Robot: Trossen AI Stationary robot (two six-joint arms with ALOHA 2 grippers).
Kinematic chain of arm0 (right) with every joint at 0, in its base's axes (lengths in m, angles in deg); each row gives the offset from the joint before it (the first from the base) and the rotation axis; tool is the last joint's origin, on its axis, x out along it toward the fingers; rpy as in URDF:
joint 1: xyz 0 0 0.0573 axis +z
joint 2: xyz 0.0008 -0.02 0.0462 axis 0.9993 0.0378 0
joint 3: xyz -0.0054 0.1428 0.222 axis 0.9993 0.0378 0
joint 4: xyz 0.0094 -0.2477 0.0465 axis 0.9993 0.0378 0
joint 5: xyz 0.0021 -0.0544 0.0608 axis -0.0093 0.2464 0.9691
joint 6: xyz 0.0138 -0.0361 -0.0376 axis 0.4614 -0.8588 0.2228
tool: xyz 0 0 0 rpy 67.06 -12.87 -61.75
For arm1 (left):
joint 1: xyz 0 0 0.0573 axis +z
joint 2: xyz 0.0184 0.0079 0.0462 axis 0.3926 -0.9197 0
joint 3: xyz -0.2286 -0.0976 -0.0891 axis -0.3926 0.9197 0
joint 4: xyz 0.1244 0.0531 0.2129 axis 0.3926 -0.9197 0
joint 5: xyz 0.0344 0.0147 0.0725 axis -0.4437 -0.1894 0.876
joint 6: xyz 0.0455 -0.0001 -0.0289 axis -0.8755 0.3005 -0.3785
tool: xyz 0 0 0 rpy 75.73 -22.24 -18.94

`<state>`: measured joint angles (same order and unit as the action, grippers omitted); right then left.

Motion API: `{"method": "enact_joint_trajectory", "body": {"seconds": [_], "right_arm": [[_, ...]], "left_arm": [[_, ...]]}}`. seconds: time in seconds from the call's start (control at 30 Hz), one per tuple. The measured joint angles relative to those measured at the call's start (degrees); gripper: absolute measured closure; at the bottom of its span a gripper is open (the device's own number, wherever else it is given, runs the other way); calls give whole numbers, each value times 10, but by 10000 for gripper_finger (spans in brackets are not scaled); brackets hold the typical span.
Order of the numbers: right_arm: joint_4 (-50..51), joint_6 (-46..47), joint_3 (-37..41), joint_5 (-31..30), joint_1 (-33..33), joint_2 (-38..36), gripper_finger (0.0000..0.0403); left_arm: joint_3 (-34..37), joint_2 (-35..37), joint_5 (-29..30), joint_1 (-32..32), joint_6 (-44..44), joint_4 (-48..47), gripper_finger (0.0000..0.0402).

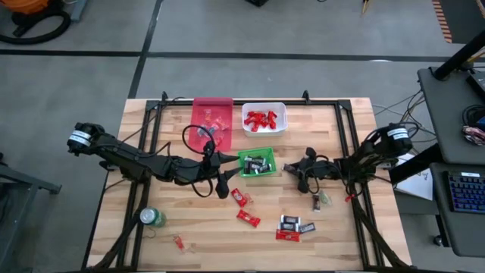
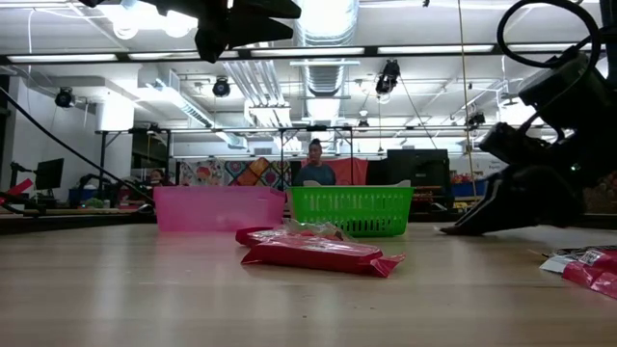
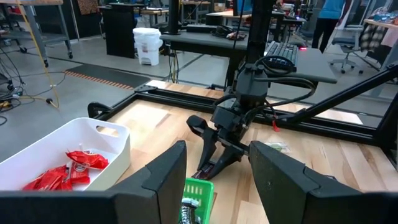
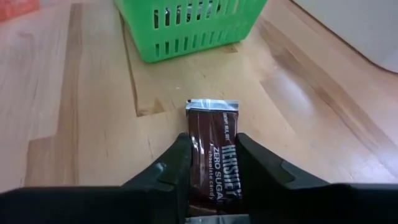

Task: Sort candy
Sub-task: Put the brown chocolate bar into the green bin

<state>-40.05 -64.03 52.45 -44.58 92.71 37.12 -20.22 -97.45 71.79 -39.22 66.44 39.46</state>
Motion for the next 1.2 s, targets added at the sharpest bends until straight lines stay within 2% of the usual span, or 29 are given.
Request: {"method": "enact_joint_trajectory", "body": {"seconds": [0.1, 0.4, 0.93, 1.1, 1.2], "right_arm": [[-4, -4, -1, -1, 0, -5, 314], [-1, -9, -1, 1, 0, -60, 314], [34, -40, -8, 7, 0, -274, 339], [105, -70, -68, 51, 0, -310, 355], [206, -93, -124, 57, 0, -310, 364]], "left_arm": [[0, 0, 0, 0, 0, 0, 240], [0, 0, 0, 0, 3, 0, 240], [0, 0, 0, 0, 3, 1, 240], [0, 0, 0, 0, 2, 5, 240], [0, 0, 0, 0, 2, 5, 240]]}}
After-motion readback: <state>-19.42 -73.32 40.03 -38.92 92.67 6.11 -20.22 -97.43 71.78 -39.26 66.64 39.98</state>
